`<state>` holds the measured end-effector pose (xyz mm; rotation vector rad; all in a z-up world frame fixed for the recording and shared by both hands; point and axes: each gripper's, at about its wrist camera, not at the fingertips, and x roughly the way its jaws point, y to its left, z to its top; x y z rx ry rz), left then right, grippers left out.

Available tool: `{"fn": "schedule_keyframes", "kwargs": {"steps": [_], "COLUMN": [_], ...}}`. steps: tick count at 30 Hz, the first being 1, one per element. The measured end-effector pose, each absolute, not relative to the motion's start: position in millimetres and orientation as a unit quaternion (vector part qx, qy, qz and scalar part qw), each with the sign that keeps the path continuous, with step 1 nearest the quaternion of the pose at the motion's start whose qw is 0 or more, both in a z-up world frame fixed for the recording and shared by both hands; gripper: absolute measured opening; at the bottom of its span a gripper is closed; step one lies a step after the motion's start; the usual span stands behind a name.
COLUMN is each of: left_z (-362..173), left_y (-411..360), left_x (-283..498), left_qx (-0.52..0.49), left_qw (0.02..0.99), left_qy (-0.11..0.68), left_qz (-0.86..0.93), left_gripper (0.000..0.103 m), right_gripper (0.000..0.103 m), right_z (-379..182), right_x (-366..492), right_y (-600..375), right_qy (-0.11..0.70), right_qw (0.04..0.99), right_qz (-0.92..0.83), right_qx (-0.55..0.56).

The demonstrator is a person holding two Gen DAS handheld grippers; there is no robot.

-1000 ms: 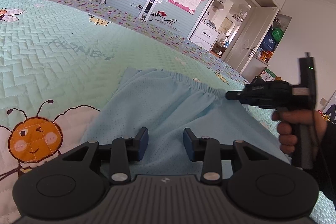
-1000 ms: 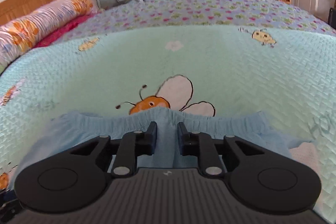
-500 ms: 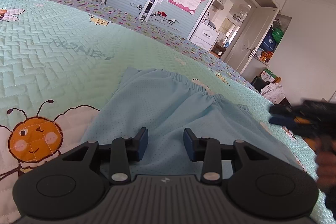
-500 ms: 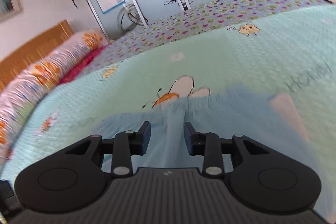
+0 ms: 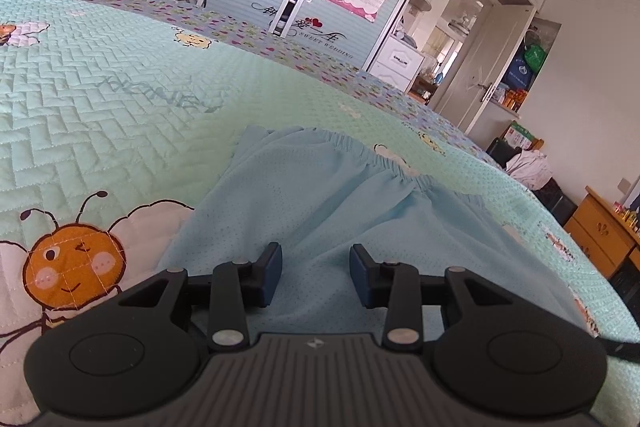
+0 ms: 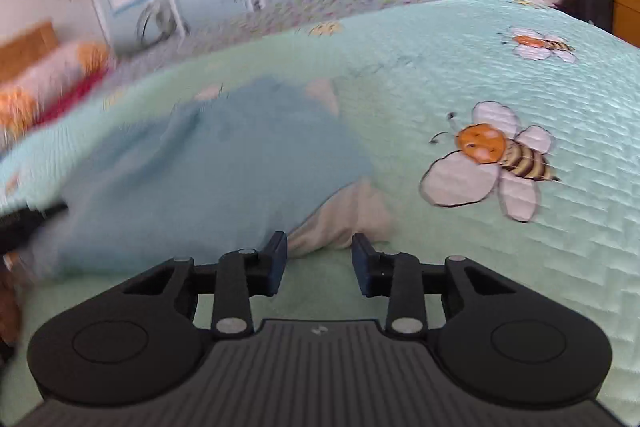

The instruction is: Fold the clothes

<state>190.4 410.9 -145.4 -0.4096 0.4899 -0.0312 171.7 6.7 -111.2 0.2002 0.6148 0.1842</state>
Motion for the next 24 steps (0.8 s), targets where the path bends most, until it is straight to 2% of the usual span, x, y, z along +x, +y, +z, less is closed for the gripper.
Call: {"fn": "schedule_keyframes", "kwargs": {"steps": [4,6,7,9,11,12,14,16,17,18,21,24], "left_z": [-125,-111,-107,-106,-121,-130,-137,-135,-131,-127,-123,-134], "left_y": [390,365,348,321,322,330,356,376,376,374,363,355], "left_x": [177,166,166,172,189,197,198,193,190,187,191,205], "left_qx": [-0.158,-0.114,-0.068,0.019,0.035,0.024,-0.038,-0.089,-0.083,-0.078,-0.065,-0.036], "left_qw": [0.959,0.971,0.976,0.978,0.969,0.963,0.960,0.960,0.962,0.965,0.971,0.961], "left_qy": [0.236,0.212,0.205,0.205,0.245,0.268,0.277,0.263,0.250,0.237,0.225,0.267], "left_qz": [0.018,-0.005,-0.014,-0.020,-0.006,0.005,0.030,0.046,0.064,0.074,0.053,0.059], "left_gripper": [0.042,0.055,0.057,0.058,0.058,0.060,0.061,0.058,0.058,0.059,0.066,0.070], "right_gripper": [0.038,0.038,0.038,0.039,0.039,0.032,0.011,0.020,0.033,0.038,0.043,0.047], "right_z": [-95,-94,-96,-106,-121,-130,-137,-132,-128,-125,-117,-124], "right_x": [175,187,195,213,231,238,240,229,223,221,227,244], "right_y": [18,36,47,62,63,56,26,10,9,12,32,51], "right_qy": [0.250,0.239,0.235,0.247,0.274,0.288,0.289,0.258,0.239,0.227,0.207,0.226], "right_qw": [0.952,0.952,0.952,0.951,0.949,0.949,0.945,0.953,0.960,0.962,0.956,0.954], "right_qz": [0.134,0.159,0.170,0.176,0.150,0.124,0.118,0.106,0.096,0.104,0.168,0.175], "right_qx": [0.119,0.110,0.098,0.065,0.042,0.035,0.097,0.120,0.115,0.114,0.120,0.094]}}
